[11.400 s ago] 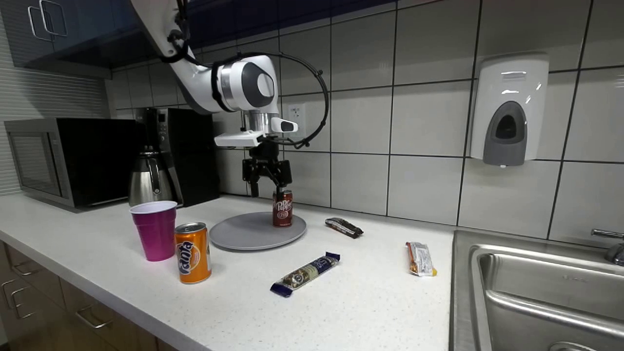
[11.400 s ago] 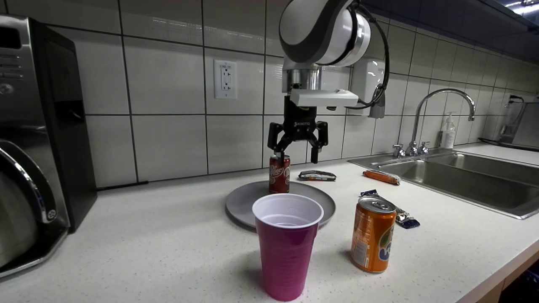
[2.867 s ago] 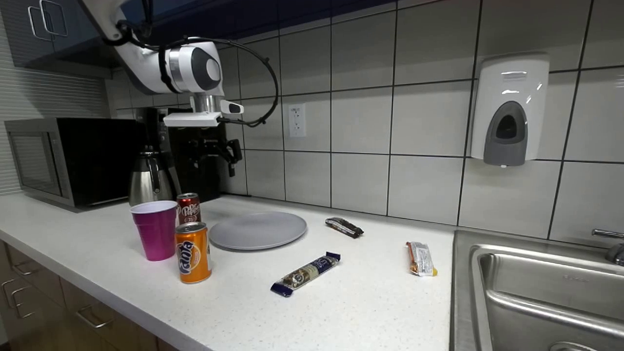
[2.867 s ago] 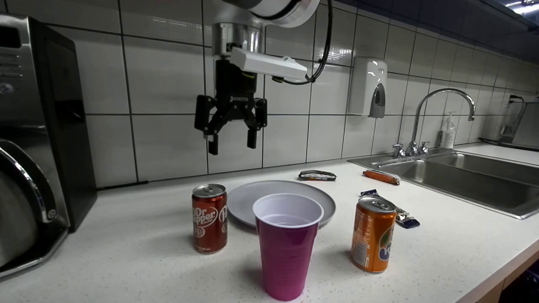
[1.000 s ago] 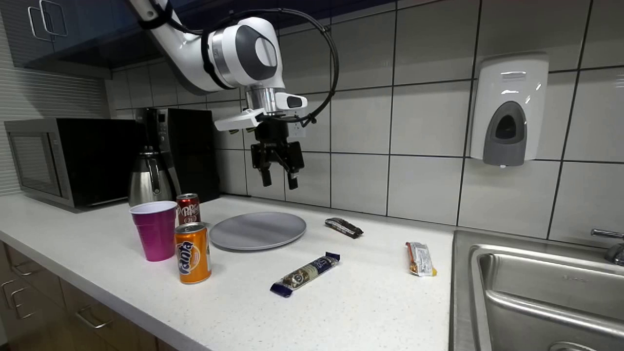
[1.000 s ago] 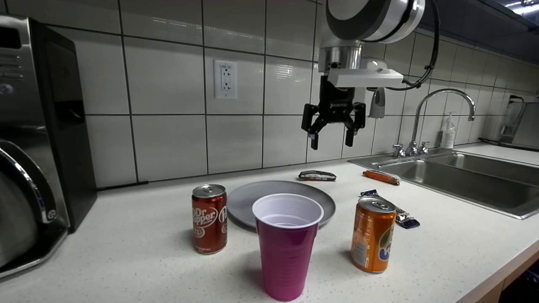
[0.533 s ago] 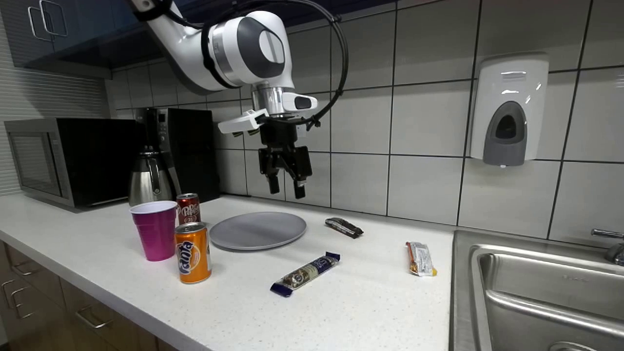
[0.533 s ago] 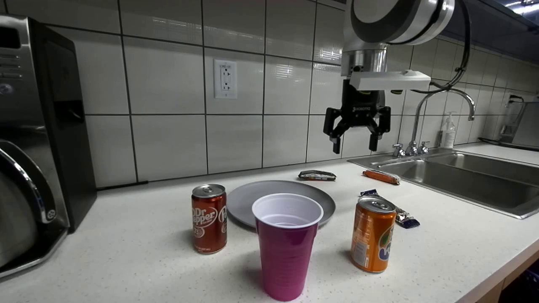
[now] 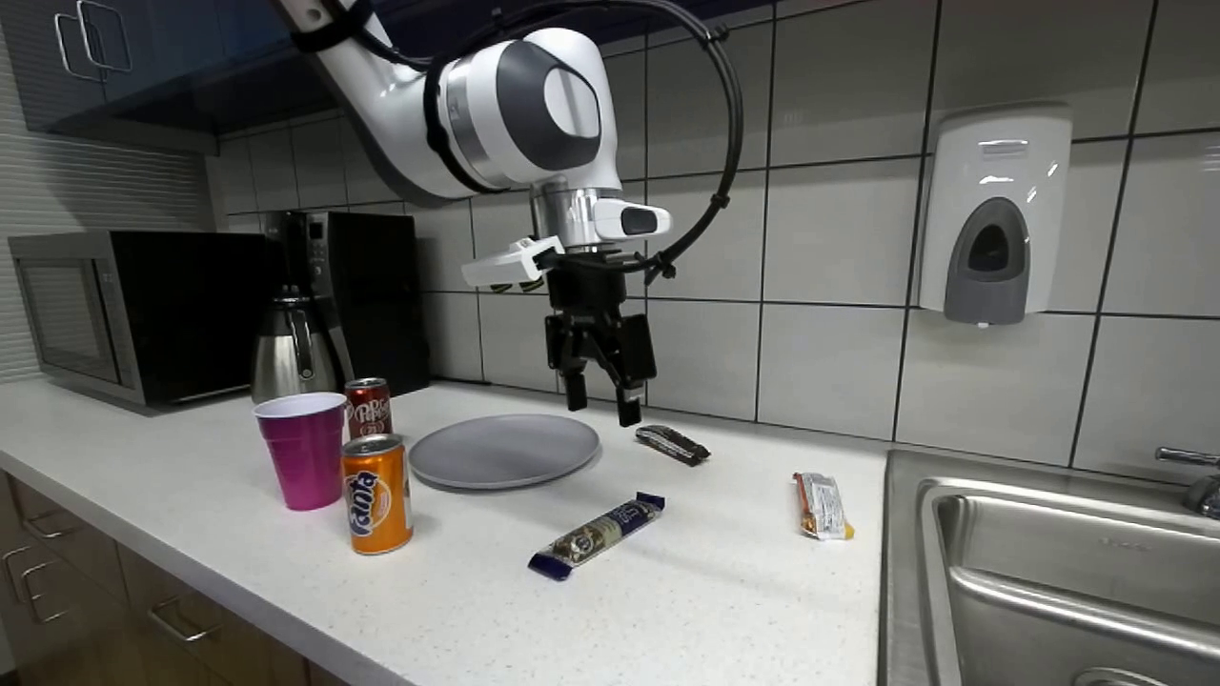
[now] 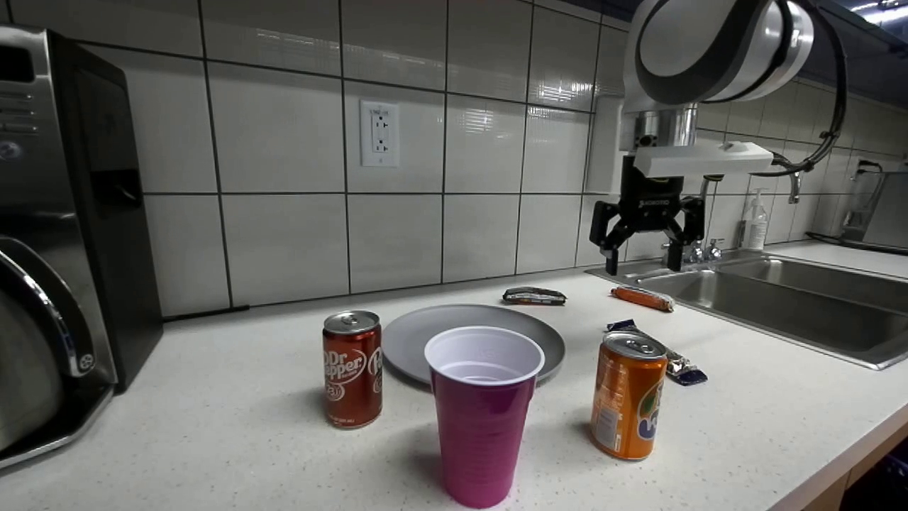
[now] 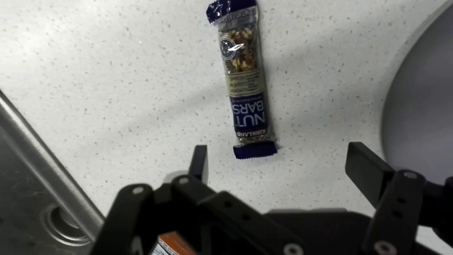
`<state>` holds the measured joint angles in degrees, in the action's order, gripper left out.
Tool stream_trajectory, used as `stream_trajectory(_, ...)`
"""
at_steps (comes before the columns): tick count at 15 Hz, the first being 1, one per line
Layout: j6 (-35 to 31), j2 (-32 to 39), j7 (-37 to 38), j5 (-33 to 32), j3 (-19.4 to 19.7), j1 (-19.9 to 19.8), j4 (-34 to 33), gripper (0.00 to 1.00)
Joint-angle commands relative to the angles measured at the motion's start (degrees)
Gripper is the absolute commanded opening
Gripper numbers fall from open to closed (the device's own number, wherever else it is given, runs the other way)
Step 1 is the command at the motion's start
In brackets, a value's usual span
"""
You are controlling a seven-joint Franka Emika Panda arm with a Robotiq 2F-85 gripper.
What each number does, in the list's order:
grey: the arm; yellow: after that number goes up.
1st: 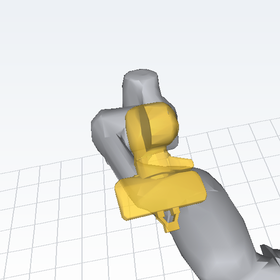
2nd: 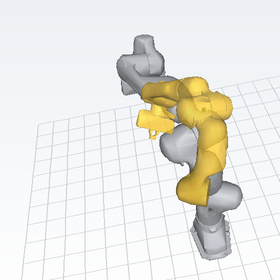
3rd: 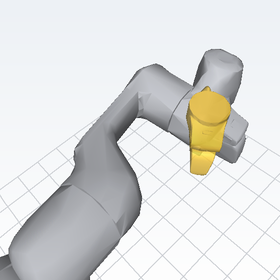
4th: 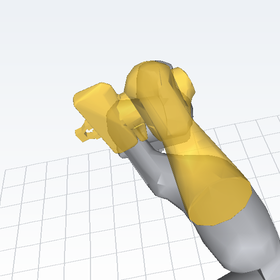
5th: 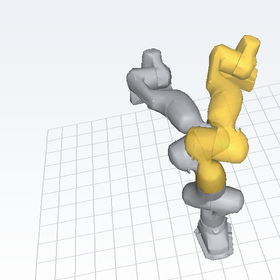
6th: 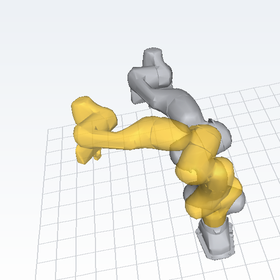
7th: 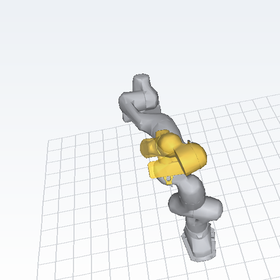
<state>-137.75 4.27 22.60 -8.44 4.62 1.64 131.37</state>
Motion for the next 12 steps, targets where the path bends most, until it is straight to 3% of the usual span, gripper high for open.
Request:
stream_trajectory(1,-3.08,-1.45,0.65,-3.14,0.17,-1.45,2.89,1.00)
stream_trajectory(12,-8.97,-0.37,-0.06,-4.72,0.55,-1.71,5.76,1.00)
